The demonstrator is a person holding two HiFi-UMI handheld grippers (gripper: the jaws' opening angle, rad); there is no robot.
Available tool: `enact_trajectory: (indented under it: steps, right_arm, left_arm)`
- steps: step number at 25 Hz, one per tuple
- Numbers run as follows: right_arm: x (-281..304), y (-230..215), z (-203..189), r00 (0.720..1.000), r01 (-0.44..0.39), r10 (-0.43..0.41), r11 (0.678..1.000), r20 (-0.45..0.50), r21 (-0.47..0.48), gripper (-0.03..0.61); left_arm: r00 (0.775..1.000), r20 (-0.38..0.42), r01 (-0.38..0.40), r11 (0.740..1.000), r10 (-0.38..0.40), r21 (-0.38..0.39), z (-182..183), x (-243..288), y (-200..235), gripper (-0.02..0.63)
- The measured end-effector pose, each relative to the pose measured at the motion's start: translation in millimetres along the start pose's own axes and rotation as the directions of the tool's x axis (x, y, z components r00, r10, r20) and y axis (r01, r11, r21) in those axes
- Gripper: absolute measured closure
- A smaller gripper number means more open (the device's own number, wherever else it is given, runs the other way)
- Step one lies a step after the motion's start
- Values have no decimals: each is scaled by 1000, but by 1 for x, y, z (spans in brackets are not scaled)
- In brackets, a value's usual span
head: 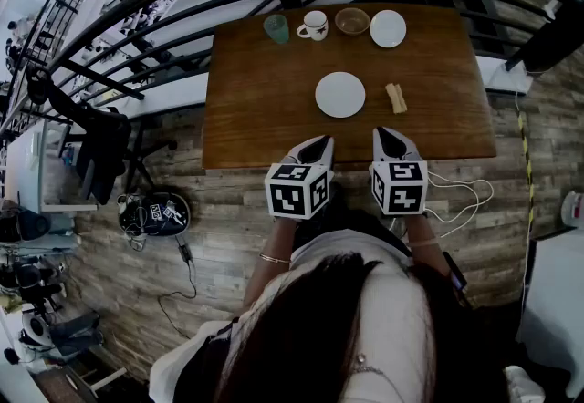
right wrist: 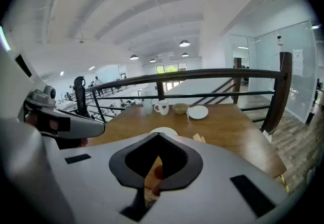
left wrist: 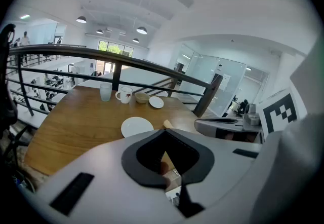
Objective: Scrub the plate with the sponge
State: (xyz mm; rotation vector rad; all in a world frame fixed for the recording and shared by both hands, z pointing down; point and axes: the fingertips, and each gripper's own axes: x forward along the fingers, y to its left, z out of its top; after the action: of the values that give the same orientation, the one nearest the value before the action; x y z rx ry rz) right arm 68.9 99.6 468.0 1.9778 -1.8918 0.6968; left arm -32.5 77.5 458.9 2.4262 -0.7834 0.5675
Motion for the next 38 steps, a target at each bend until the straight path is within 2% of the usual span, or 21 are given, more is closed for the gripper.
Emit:
enact_trajectory:
  steps: [17, 24, 28, 38]
  right_arm:
    - [63, 13, 10, 992, 115, -110, 990, -64, 83, 543]
    - [71, 12, 9, 991, 120, -115, 989, -69, 81, 541]
    - [77, -1, 6, 987, 133, -127, 989, -95, 70, 541]
    - [96, -43, 12, 983, 139, -129, 988, -128, 70, 540]
  left_arm:
    - [992, -73, 109, 991, -104, 77, 18, 28, 65, 603]
    - [992, -91, 98, 992, -91, 74, 18, 37, 80, 603]
    - [993, -96, 77, 993, -68, 86, 18, 47, 84, 603]
    - [995, -101, 34, 998, -27, 62, 26, 77, 95, 603]
